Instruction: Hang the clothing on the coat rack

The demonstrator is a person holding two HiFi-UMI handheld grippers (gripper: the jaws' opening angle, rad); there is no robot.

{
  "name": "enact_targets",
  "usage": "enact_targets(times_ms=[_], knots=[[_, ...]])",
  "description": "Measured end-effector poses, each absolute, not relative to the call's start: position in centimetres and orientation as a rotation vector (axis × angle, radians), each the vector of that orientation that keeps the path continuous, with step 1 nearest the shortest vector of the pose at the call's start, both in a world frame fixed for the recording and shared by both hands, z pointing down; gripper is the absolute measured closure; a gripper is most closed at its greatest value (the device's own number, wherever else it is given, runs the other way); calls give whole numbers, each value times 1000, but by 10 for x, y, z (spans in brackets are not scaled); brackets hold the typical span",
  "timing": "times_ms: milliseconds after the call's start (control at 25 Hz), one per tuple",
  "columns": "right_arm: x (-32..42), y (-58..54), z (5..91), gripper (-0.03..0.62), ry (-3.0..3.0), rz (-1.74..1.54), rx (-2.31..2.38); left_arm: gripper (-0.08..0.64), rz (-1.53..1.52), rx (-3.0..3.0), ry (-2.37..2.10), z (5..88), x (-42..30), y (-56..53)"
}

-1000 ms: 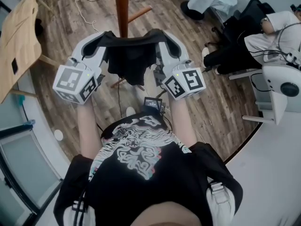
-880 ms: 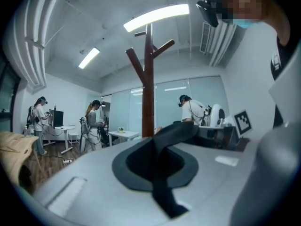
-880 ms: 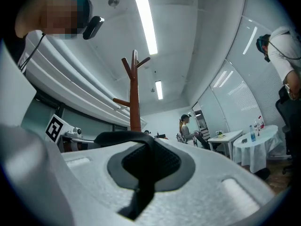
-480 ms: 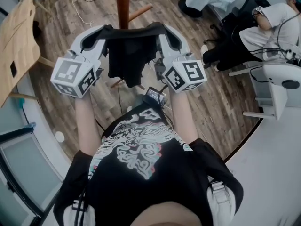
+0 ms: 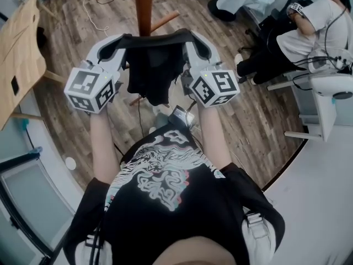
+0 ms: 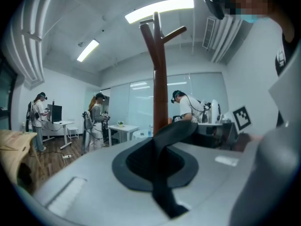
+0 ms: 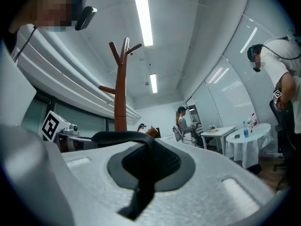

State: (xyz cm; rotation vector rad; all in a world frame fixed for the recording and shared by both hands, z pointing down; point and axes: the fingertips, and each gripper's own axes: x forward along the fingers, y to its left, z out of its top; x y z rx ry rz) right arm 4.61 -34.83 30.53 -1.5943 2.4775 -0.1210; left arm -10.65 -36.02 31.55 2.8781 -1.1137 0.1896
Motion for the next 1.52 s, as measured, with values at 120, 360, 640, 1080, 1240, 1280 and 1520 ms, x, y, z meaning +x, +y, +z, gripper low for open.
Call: enact_targets(times_ms=[120, 360, 640, 1080, 1240, 1280, 1520], knots=[[49, -359, 312, 581, 2487, -146, -1600, 566, 213, 2863, -1111, 322, -104, -370], [50, -372, 332, 581, 2506, -205, -1603, 566, 243, 2782, -1108, 351, -104, -385], [49, -382, 347, 581, 2523, -242, -1612, 566, 294, 2747, -1095, 375, -105, -393], [42, -387, 373, 581, 2549, -314, -1622, 566, 358, 2684, -1077, 414, -110, -397], [44, -388, 381, 581, 2554, -340, -1631, 566, 357, 2671, -1063, 421, -107, -397], [44, -388, 383, 581, 2554, -348, -1633, 566, 358, 2670, -1061, 422, -107, -398], [44, -388, 396, 581, 2555, -379, -1650, 566, 364, 2661, -1060, 432, -107, -398]])
